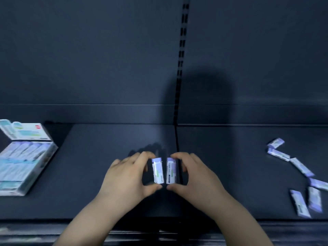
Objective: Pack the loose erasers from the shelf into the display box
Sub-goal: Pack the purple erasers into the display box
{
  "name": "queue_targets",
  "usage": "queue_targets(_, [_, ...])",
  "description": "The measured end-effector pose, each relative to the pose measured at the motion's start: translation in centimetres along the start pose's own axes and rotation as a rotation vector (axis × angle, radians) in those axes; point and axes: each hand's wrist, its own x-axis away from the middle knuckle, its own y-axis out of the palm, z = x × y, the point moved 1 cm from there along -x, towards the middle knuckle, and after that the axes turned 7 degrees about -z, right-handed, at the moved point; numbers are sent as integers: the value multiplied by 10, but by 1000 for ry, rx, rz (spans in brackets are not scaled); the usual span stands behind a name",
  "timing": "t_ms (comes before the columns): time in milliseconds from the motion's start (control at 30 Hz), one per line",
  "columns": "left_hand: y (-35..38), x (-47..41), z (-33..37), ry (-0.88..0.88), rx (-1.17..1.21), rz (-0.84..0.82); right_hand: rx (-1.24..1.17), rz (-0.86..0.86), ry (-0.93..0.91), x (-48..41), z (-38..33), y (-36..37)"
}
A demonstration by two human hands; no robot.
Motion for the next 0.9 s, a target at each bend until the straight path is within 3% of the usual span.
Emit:
queue_targets(567, [-20,22,-82,-103,45,64,20,-143,-80,-57,-63,47])
queue_targets(900, [-68,51,-214,33,173,51,77,-105,-125,-115,-175,125])
